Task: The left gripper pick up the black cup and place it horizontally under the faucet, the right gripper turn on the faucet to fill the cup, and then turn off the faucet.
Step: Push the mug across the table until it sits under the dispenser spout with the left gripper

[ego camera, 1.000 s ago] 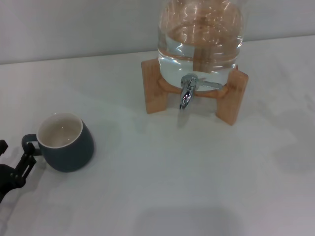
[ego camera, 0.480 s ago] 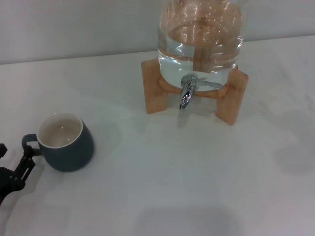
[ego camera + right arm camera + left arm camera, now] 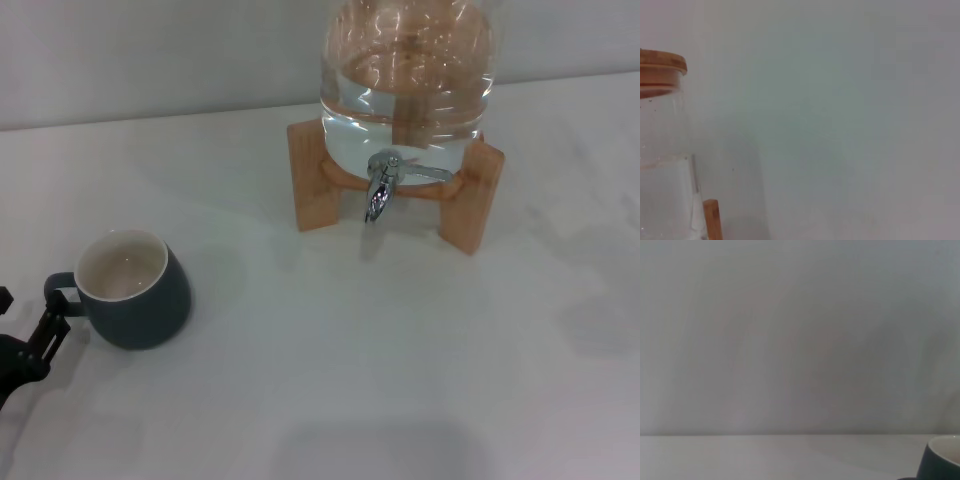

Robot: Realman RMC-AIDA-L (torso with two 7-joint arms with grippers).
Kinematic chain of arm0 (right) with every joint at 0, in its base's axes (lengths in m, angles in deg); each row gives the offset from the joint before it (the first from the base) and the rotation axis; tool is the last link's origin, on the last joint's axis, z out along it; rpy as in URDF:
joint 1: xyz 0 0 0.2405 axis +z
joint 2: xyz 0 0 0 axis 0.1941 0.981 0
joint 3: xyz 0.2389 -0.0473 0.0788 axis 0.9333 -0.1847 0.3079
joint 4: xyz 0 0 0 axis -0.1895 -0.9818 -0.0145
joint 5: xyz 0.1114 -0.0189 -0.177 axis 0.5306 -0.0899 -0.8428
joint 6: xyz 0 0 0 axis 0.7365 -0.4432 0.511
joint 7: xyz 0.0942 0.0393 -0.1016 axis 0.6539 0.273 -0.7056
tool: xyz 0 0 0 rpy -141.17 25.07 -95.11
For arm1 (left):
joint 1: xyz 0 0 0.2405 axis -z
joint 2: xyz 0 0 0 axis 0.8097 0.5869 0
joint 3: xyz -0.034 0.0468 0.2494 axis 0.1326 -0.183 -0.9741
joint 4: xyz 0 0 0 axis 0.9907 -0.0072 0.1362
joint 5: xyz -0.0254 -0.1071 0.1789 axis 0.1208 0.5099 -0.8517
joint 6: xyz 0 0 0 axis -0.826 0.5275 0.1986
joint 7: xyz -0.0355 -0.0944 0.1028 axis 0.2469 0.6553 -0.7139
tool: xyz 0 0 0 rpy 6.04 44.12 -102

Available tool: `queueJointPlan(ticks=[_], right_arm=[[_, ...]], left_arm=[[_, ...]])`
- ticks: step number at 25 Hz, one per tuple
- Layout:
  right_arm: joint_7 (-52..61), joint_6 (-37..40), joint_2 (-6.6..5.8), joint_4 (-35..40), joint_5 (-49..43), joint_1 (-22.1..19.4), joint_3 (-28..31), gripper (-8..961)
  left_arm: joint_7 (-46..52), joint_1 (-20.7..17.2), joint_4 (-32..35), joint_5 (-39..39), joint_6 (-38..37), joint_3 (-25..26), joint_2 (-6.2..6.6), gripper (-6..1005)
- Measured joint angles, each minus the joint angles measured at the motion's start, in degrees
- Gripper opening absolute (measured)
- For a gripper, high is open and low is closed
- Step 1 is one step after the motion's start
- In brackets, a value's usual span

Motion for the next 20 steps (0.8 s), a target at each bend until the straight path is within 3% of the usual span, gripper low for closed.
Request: queueJointPlan(ticks=[20], right_arm=[[0.0, 0.2, -0.07, 0.5, 0.0, 0.0, 0.2, 854]], left_arm=[[0.2, 1.8, -0.1, 0.9, -2.9, 0.0, 0.05, 681]])
